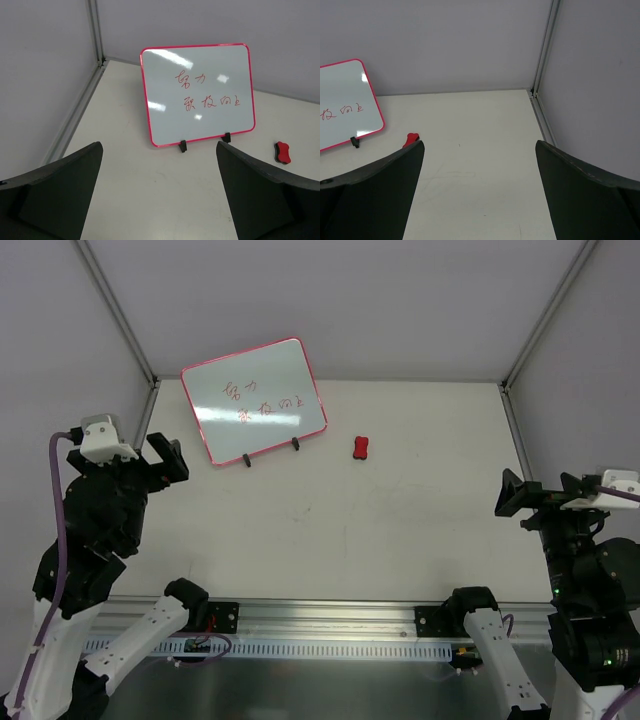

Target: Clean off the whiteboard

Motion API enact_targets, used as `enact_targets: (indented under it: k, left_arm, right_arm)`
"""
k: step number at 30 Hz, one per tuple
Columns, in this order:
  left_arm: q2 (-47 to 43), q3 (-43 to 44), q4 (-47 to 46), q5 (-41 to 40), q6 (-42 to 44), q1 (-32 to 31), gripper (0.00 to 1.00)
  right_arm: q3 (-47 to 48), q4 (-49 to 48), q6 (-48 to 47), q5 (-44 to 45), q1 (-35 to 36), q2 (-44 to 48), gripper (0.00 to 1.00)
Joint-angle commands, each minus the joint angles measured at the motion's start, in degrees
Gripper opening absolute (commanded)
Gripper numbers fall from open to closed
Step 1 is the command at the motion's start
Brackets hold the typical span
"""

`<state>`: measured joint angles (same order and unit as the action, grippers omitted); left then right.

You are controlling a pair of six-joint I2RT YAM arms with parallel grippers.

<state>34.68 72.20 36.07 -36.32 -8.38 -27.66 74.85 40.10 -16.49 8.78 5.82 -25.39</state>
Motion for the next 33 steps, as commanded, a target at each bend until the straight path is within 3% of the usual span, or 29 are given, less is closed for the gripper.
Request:
enact_targets:
  k: [1,10,19,28,33]
  left_arm:
    - [1.80,0.22,-0.74,1.60,-1.46,0.33,0.99]
    - [10.57,-4.87,-0.74,4.23,-11.28,0.33,0.99]
    - [32.98,-5.49,-3.37,8.98,-24.30,4.71,0.99]
    - [54.51,-3.13,-14.54,11.79,-27.91,8.94,0.99]
    - [65.06,1.44,-15.86,12.41,-29.24,10.43,0.86]
  right_arm:
    - [-0.40,-2.92,1.02,-1.22,-0.29,0.34,0.99]
    - [-8.30,-3.45,8.31,-13.15,-0.29,-2.47,0.99]
    - [-17.88,-4.41,21.41,-17.74,-0.29,-5.02,0.99]
    - [-23.78,-5.12,20.62,-17.39,-0.29,-1.86,0.99]
    - [-23.35,-5.20,19.48,-16.86,-0.29,-1.33,0.99]
